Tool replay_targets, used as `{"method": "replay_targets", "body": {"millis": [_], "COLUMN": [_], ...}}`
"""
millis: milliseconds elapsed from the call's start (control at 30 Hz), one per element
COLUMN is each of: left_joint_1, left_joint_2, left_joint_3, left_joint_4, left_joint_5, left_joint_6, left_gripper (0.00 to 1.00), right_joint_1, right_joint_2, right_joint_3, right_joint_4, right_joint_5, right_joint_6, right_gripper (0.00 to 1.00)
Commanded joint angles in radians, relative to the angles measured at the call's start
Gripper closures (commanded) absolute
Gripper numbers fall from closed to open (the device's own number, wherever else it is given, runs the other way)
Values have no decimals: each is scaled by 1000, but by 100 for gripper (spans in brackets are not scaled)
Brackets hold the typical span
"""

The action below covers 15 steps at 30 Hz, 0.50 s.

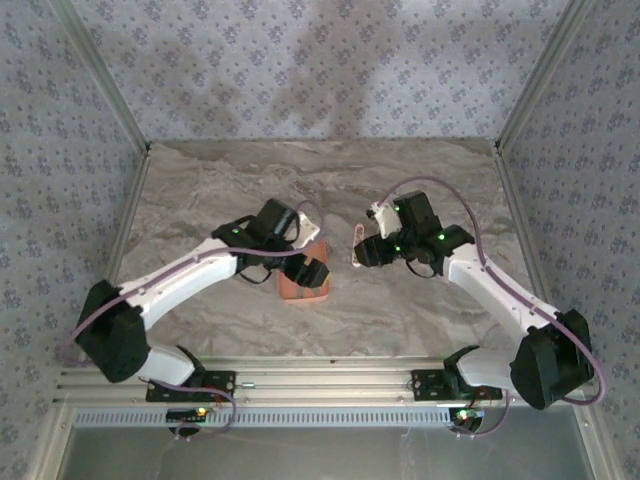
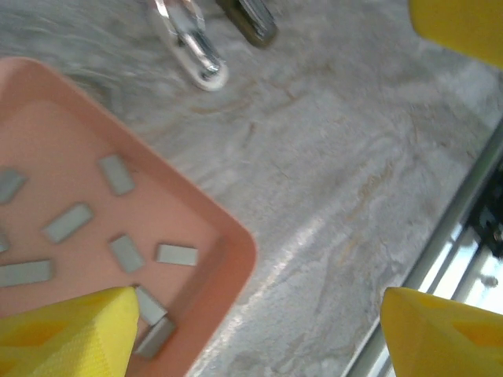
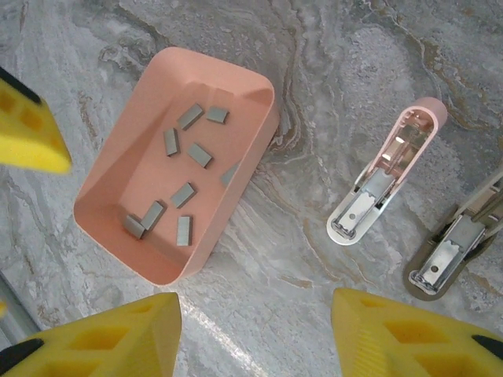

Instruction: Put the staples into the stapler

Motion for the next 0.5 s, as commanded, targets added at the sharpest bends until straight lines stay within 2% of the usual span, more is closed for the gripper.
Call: {"method": "replay_targets", "body": {"millis": [0,233,467], "left_joint_1": [57,209,315], "left_joint_2": [-105,-273,-384], "left_joint_3": [-66,-226,-352], "left_joint_4": [89,193,261], "left_joint_5": [-72,-120,-166], "left_joint_6": [-83,-198,-297], "left_gripper": [18,16,12], "right_joint_1": [24,76,122], "right_joint_2": [-15,7,42], "right_joint_3": [42,78,111], "right_joint_4": [-8,-14,-22], "right_joint_5": [33,62,89], "right_joint_6": [27,35,35], "right_gripper": [46,46,46]}}
